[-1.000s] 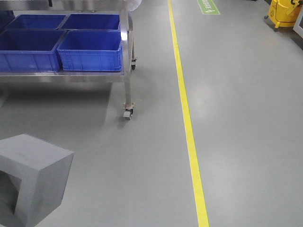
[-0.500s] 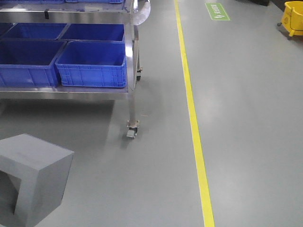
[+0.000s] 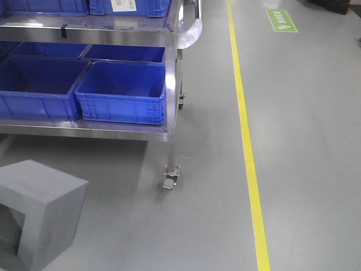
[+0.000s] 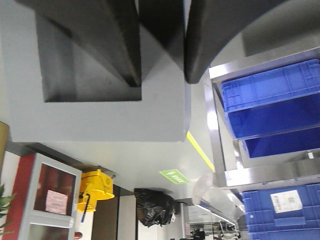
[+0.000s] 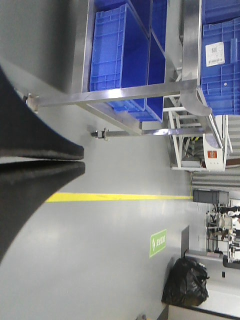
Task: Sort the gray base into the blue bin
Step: 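Drive the base away from the table holding the block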
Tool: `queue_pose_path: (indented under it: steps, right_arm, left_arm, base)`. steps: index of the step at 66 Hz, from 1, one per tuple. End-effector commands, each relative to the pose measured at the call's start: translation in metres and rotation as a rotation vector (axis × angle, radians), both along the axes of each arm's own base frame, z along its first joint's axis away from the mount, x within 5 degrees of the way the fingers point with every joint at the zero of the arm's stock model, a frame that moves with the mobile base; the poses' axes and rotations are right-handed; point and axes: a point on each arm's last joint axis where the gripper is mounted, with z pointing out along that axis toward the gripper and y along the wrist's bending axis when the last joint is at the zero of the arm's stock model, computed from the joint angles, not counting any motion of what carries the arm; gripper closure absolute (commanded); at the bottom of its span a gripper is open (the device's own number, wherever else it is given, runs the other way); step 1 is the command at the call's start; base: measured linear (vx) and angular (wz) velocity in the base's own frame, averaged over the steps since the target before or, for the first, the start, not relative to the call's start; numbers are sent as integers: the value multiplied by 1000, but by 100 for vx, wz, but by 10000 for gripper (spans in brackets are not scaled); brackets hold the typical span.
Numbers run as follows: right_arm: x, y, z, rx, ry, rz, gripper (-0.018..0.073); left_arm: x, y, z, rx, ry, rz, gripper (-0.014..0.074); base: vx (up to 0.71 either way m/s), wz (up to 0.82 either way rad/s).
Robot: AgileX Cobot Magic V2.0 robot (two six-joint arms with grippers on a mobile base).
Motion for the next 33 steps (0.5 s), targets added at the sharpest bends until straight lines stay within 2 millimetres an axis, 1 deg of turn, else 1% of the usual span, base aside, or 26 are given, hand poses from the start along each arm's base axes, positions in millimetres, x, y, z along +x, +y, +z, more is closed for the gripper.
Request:
queue_pose_path:
  steps: [1, 19, 26, 33]
  right_arm:
    - [0, 0, 2, -11, -70, 1, 568]
    - [0, 0, 2, -11, -70, 1, 568]
    - [0, 0, 2, -11, -70, 1, 568]
    - [0, 0, 2, -11, -70, 1, 568]
  left_arm:
    - [-1, -2, 20, -68, -115, -19, 602]
    - [-1, -2, 20, -68, -115, -19, 602]
    - [-1, -2, 20, -68, -115, -19, 602]
    - [-1, -2, 20, -68, -115, -19, 602]
  base:
    - [37, 18]
    - [35, 28]
    - [31, 48]
    - [31, 66]
